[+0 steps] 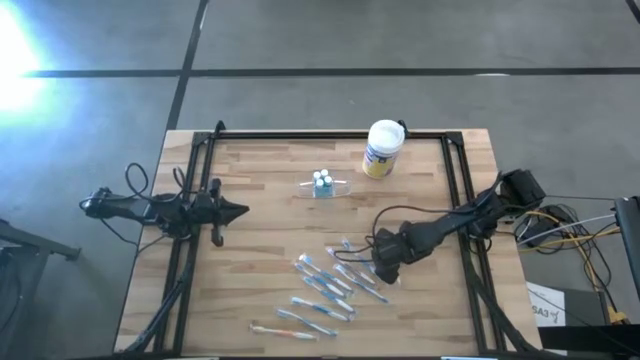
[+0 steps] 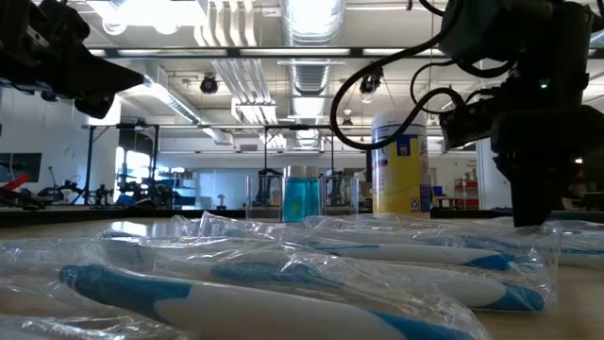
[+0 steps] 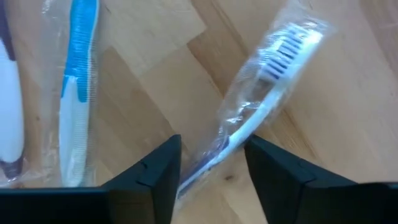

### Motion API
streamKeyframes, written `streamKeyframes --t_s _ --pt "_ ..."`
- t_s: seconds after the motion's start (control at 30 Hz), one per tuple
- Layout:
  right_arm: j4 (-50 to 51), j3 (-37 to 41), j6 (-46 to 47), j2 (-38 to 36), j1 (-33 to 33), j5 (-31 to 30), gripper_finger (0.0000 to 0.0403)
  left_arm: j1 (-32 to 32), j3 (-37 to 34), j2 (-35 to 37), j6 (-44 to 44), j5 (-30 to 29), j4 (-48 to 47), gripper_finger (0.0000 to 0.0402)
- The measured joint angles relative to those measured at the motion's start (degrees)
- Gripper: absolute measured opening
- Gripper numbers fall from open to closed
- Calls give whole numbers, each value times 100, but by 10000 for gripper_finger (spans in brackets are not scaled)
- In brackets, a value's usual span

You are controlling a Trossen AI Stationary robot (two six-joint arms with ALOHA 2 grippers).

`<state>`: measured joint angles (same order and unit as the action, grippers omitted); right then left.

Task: Pick & Place toothbrushing station
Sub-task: Put the purple toothbrush into the left section of the transparent organizer

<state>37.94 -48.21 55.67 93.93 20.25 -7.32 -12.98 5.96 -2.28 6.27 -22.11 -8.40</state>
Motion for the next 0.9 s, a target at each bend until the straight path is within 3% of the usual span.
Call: streamKeyframes --t_s 0.37,0.67,0.9 --pt "92 21 -201 -484 -7 -342 21 -1 -66 0 -66 -2 -22 16" --pt "-369 -15 -795 -1538 99 -1248 15 -1 -66 0 -52 -2 -21 10" --pt "-2607 13 -2622 -2088 187 -1568 13 1 -197 -82 124 -2 518 20"
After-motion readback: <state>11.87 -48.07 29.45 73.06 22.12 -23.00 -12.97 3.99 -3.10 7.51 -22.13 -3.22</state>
